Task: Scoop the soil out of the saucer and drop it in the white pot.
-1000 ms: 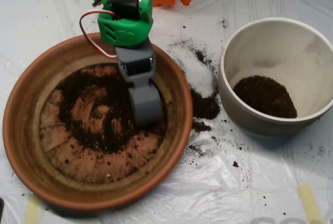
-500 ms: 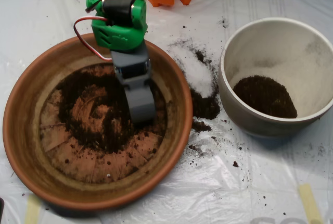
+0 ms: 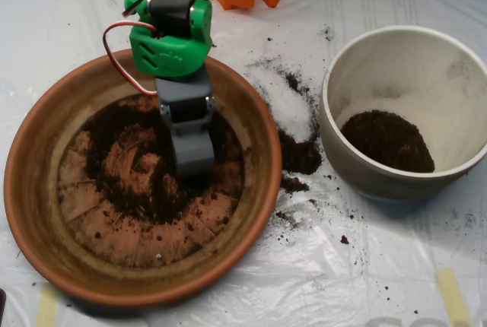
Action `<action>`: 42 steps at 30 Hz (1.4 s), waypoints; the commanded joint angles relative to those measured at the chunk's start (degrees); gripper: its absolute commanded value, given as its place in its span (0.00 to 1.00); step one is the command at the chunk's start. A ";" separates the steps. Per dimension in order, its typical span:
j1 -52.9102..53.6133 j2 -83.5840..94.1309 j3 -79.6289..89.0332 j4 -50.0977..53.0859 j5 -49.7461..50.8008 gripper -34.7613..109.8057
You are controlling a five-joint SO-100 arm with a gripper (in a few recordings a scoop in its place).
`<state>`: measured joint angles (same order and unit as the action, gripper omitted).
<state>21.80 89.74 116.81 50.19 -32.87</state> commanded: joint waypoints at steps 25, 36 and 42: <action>-15.03 15.82 -24.70 25.75 12.30 0.24; -24.52 17.75 -39.55 32.61 16.44 0.24; -34.45 10.99 -51.15 36.39 17.05 0.24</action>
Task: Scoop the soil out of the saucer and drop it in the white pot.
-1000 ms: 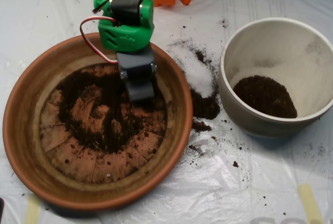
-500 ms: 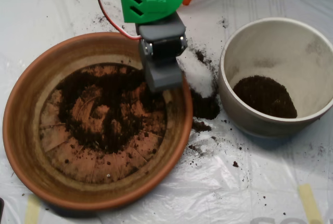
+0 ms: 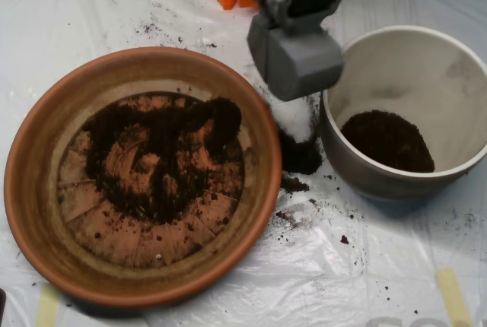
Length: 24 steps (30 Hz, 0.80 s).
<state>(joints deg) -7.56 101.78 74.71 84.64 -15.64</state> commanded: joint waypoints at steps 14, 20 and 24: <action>-20.13 -14.06 -20.39 6.77 0.70 0.49; -17.93 -12.30 -17.84 6.42 0.79 0.51; -16.44 -9.84 -15.73 6.15 1.67 0.51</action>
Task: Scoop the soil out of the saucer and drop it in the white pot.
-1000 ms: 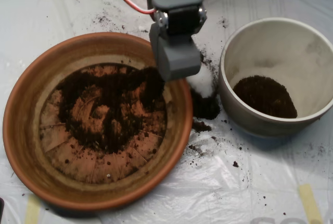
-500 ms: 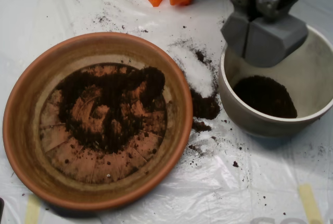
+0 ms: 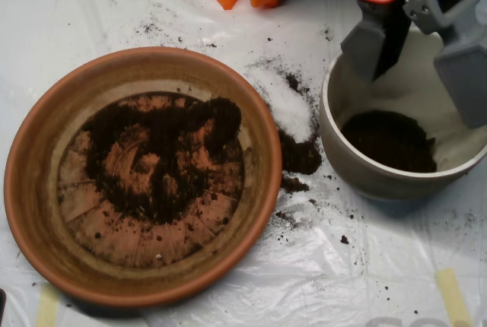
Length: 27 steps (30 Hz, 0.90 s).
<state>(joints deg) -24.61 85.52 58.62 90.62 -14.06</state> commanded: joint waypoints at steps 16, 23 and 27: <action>26.46 16.87 8.61 0.09 5.71 0.53; 36.47 23.29 40.17 -14.41 0.53 0.54; 41.04 22.85 51.59 -21.36 -0.09 0.55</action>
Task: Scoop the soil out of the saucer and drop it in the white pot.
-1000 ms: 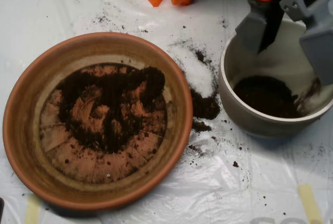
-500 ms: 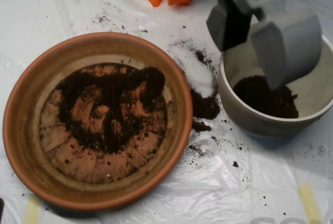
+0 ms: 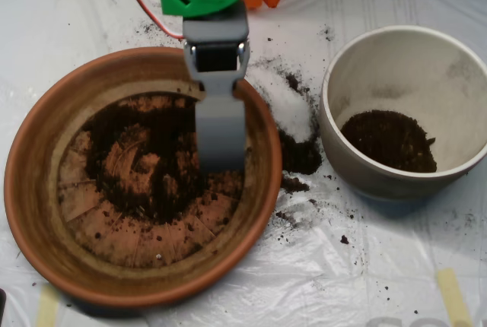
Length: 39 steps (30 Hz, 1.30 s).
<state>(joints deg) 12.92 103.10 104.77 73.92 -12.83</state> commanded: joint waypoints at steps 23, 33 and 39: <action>17.75 -22.76 -2.90 -12.30 -4.75 0.64; 18.37 -37.35 -22.15 -2.02 -5.19 0.64; 17.49 -38.06 -22.94 -1.23 -5.80 0.62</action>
<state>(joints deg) 29.88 65.04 85.87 72.86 -17.40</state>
